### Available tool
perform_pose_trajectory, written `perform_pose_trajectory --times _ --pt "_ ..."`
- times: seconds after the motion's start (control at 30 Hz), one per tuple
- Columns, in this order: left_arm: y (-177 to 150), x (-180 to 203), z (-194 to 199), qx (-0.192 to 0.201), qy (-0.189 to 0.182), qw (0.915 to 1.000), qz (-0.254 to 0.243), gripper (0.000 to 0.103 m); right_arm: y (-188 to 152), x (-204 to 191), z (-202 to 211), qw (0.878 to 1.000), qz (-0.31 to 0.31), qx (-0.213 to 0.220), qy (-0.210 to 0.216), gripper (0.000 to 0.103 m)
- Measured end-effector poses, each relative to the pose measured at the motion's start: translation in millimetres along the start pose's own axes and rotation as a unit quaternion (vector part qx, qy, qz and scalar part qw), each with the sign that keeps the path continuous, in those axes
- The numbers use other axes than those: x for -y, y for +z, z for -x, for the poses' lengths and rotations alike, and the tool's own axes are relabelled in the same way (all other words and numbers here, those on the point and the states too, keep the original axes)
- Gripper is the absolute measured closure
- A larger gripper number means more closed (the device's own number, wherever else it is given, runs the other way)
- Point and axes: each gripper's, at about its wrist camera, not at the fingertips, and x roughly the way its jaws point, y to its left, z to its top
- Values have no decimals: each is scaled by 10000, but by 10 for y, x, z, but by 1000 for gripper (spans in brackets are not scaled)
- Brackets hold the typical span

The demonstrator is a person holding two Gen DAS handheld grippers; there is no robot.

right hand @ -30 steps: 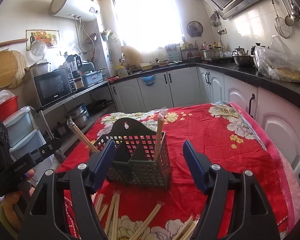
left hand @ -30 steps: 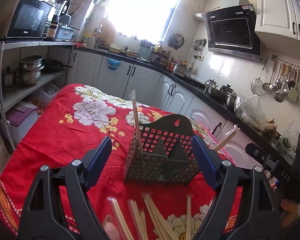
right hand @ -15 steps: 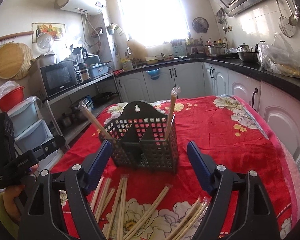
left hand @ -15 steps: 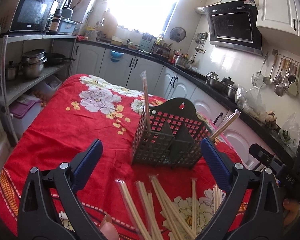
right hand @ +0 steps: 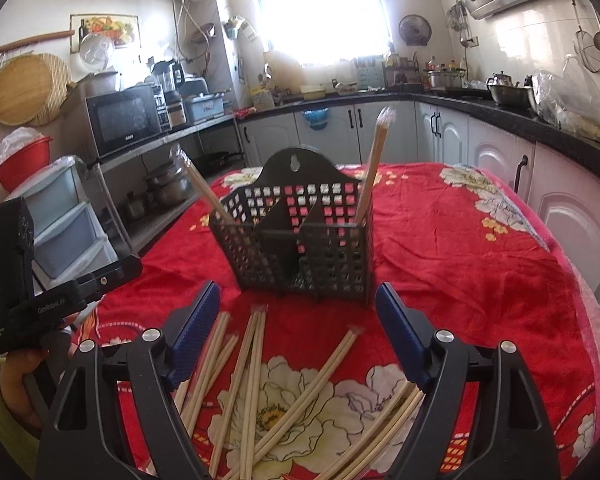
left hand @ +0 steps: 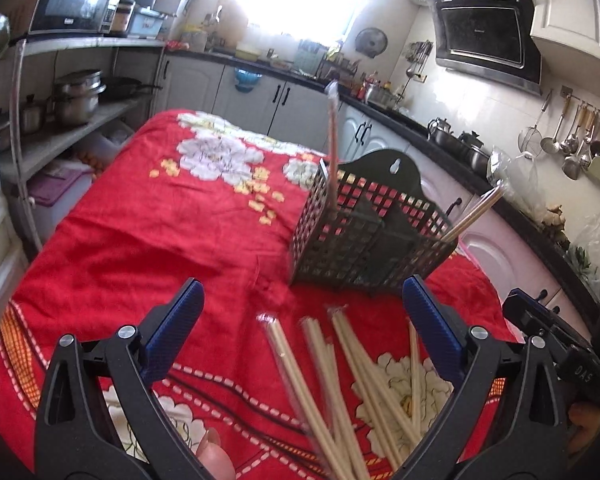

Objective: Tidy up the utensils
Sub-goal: 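Move the left tool back to the chopstick bundles while the right tool returns too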

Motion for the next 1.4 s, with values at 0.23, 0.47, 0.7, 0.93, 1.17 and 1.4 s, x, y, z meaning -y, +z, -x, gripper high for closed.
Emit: perform_pose_trajectory --times 0.23,0.47,0.7,0.93,1.17,1.4 --pt "-124 -189 -112 -356 83 9991 197 12 -176 -69 -140 9993 43 -360 47 26" --pt "-235 -378 -256 -717 162 9963 438 32 -302 -142 -273 9974 192 -683 109 35" --pt "-327 -444 -413 -1111 -111 9915 661 68 -380 -197 -486 9927 270 -1126 326 65" --pt "-327 -385 -627 -1485 -316 9859 699 77 -360 -272 -744 9869 255 -1486 580 74" --pt "-331 -365 -858 -1798 -174 9810 709 77 -265 -326 -1048 9818 250 -1790 577 75" --pt "-215 -342 -1030 -1898 75 9804 529 77 -172 -452 -1274 9787 548 -1913 495 75"
